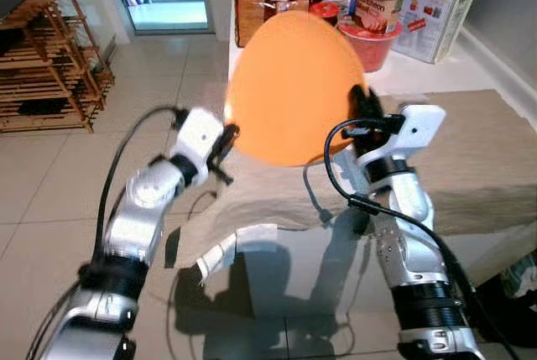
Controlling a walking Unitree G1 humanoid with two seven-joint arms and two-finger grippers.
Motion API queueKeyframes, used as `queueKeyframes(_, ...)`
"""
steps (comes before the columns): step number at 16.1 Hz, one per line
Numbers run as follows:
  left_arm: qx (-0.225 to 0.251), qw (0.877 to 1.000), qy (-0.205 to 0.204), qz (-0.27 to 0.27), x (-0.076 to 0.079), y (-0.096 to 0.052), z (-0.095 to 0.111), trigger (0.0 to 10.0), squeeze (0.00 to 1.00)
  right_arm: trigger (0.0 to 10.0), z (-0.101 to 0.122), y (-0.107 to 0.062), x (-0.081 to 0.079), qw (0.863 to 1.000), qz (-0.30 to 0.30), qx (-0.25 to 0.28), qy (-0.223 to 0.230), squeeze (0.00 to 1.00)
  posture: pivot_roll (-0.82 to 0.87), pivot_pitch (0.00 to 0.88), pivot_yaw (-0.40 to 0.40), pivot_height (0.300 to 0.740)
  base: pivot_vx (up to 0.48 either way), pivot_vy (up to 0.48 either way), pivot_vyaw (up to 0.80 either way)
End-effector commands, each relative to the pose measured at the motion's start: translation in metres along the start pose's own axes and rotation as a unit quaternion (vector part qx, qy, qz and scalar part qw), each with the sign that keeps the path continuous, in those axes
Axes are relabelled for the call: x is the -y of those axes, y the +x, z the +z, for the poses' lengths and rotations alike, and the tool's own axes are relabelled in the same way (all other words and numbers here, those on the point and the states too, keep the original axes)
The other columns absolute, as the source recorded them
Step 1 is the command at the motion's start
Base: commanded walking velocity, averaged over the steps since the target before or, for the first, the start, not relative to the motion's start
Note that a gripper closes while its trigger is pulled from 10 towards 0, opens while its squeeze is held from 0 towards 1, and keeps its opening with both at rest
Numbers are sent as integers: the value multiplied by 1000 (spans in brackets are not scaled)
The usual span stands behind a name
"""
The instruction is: Setting the table
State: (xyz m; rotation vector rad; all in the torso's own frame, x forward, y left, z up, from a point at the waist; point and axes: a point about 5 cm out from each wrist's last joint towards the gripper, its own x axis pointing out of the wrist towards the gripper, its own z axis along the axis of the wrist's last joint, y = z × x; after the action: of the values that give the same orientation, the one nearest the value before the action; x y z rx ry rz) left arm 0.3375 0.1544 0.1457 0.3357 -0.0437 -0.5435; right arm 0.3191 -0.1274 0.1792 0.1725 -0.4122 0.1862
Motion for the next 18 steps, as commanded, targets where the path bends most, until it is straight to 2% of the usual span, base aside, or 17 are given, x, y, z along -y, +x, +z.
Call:
queueKeyframes(1, 5, 1000, -6, 12, 1, -2, 1, 10000, 0, 0, -6, -7, 11, 998, -17, -21, -49, 0, 78, 0, 22, 740, 0, 0, 0)
queueKeyframes(6, -22, 1000, -8, 18, 11, -9, -16, 10000, 0, 0, 19, 5, 13, 991, -19, 47, -126, 0, 79, 0, 17, 740, 0, 0, 0)
queueKeyframes(8, -22, 1000, -12, 17, 18, -8, -17, 10000, 0, 0, 28, 10, 9, 980, 0, 81, -184, 0, 78, 0, 13, 740, 0, 0, 0)
queueKeyframes(12, -26, 999, -22, 22, 24, -9, -21, 10000, 0, 0, 42, 15, 6, 964, -2, 127, -234, 0, 79, 0, 12, 740, 0, 0, 0)
queueKeyframes(15, -42, 994, -88, 40, 36, -12, -32, 10000, 0, 0, 52, 17, 6, 950, -4, 155, -271, 0, 76, 0, 10, 740, 0, 0, 0)
queueKeyframes(16, -47, 993, -96, 47, 37, -12, -34, 10000, 0, 0, 52, 18, 7, 947, -5, 158, -278, 0, 76, 0, 9, 740, 0, 0, 0)
queueKeyframes(17, -54, 986, -137, 74, 35, -12, -38, 10000, 0, 0, 53, 18, 10, 944, -10, 159, -290, 0, 75, 0, 8, 740, 0, 0, 0)
queueKeyframes(18, -54, 985, -146, 79, 35, -13, -40, 10000, 0, 0, 53, 17, 12, 943, -12, 157, -294, 0, 74, 0, 8, 740, 0, 0, 0)
